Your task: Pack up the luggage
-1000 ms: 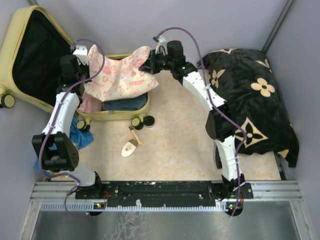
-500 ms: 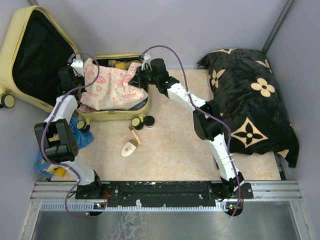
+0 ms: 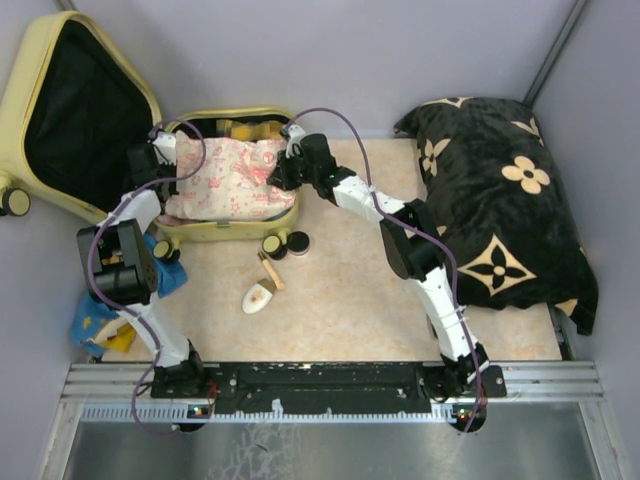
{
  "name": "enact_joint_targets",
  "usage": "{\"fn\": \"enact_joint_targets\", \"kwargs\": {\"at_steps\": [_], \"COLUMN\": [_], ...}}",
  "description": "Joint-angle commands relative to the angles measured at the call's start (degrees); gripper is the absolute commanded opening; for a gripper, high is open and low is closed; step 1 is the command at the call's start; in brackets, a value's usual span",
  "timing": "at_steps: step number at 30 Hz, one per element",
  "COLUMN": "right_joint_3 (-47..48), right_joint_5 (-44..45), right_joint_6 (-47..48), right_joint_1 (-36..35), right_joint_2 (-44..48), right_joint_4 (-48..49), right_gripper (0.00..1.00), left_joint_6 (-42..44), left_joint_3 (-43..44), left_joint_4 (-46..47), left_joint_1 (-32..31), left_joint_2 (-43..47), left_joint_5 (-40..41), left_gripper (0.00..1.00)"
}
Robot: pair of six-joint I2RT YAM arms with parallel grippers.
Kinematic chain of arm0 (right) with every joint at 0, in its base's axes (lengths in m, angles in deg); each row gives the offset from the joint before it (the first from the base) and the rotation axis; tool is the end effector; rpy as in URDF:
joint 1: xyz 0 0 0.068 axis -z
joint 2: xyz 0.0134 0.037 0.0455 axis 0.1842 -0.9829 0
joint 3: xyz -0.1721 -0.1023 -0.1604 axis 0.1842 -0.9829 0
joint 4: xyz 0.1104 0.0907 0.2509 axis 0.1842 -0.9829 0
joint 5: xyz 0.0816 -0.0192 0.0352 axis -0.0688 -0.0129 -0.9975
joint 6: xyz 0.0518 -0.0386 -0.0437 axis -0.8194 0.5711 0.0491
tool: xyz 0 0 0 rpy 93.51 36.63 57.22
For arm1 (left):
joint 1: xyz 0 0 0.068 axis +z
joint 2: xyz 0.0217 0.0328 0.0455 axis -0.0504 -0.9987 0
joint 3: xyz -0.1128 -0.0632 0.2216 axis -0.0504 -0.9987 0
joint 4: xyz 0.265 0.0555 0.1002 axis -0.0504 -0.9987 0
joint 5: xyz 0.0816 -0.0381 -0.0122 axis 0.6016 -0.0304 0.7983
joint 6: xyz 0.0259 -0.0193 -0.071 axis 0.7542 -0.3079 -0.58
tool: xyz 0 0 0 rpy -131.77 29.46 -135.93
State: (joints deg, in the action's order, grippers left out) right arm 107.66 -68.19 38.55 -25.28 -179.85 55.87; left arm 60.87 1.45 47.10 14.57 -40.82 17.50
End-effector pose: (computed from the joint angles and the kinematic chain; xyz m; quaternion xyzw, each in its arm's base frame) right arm 0.4805 0.3795 0.1848 -0.2390 0.7766 0.3968 0.4270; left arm 0.4604 0.0973 0.1953 0.0507 0.8614 0.1493 0.4828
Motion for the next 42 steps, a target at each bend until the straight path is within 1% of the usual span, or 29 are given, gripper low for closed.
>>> {"fn": "enact_joint_targets", "kwargs": {"at_steps": [1,2,5,6,9,11,14,16,18,19,21,23,25,27,29,32,35,37,40,42], "right_joint_3": [-5.4,-5.9,-4.0,-2.8,1.3,4.7,7.9,9.0,9.4,9.3,9.0,7.8,5.4,2.2,0.1,-1.5,-2.8,-4.0,-6.0,-7.4], "right_joint_5": [2.8,2.3,2.1,2.0,1.6,1.4,-0.2,-1.4,-2.5,-2.7,-3.0,-3.7,-5.5,-6.5,-6.9,-7.1,-6.9,-6.3,-5.2,-4.7], "right_joint_6": [5.4,5.8,5.9,5.8,5.1,4.8,4.4,4.0,4.0,4.3,5.0,5.3,4.5,3.6,3.6,3.1,2.9,3.0,3.5,3.9], "right_joint_1": [-0.3,-0.2,-0.1,0.1,1.2,2.3,4.0,5.0,6.1,6.5,7.3,8.3,9.4,10.6,11.4,13.0,15.0,16.1,17.6,18.4], "right_joint_2": [4.0,4.3,4.6,4.8,5.3,5.8,6.7,7.5,8.2,8.6,9.6,10.8,12.3,14.4,15.5,16.4,17.5,18.3,19.8,20.8], "right_joint_4": [-3.0,-3.4,-5.7,-6.4,-8.6,-10.2,-12.2,-13.0,-13.8,-14.2,-15.3,-15.8,-14.8,-13.2,-13.0,-13.8,-14.5,-14.8,-15.4,-15.6], "right_gripper": [0.0,0.0,0.11,0.17,0.4,0.58,0.75,0.83,0.86,0.87,0.84,0.79,0.73,0.66,0.63,0.6,0.59,0.59,0.59,0.59], "left_joint_6": [0.6,1.1,2.0,2.0,1.9,1.9,2.5,2.7,3.1,3.3,4.1,5.9,8.7,10.3,13.1,15.6,13.6,14.8,17.9,18.6], "left_joint_3": [4.0,4.6,6.3,7.2,10.9,14.2,17.5,18.8,19.1,19.4,20.8,22.3,25.2,28.6,31.6,33.7,36.7,39.8,43.6,44.0], "left_joint_4": [-2.8,-3.5,-6.2,-7.6,-12.6,-17.5,-22.7,-24.7,-24.8,-24.6,-24.2,-24.5,-26.5,-28.4,-29.6,-26.9,-22.6,-23.0,-25.1,-24.9], "left_joint_1": [0.5,0.7,0.9,1.0,1.2,1.7,2.3,2.4,2.4,2.4,2.0,0.9,-1.9,-5.9,-10.0,-15.7,-18.7,-20.2,-22.2,-22.4], "left_joint_2": [-5.7,-6.8,-8.6,-8.7,-8.2,-7.6,-5.0,-2.9,0.4,1.9,4.0,4.8,3.8,1.5,-1.1,-5.0,-10.2,-14.8,-20.0,-22.8], "left_joint_5": [1.8,2.2,2.1,1.8,2.0,1.7,-0.5,-3.2,-7.4,-10.0,-18.4,-27.6,-36.4,-40.6,-44.8,-46.8,-49.3,-50.7,-49.7,-46.1], "left_gripper": [0.0,0.0,0.01,0.05,0.19,0.34,0.54,0.66,0.77,0.83,0.89,0.9,0.88,0.86,0.81,0.7,0.61,0.54,0.51,0.46]}}
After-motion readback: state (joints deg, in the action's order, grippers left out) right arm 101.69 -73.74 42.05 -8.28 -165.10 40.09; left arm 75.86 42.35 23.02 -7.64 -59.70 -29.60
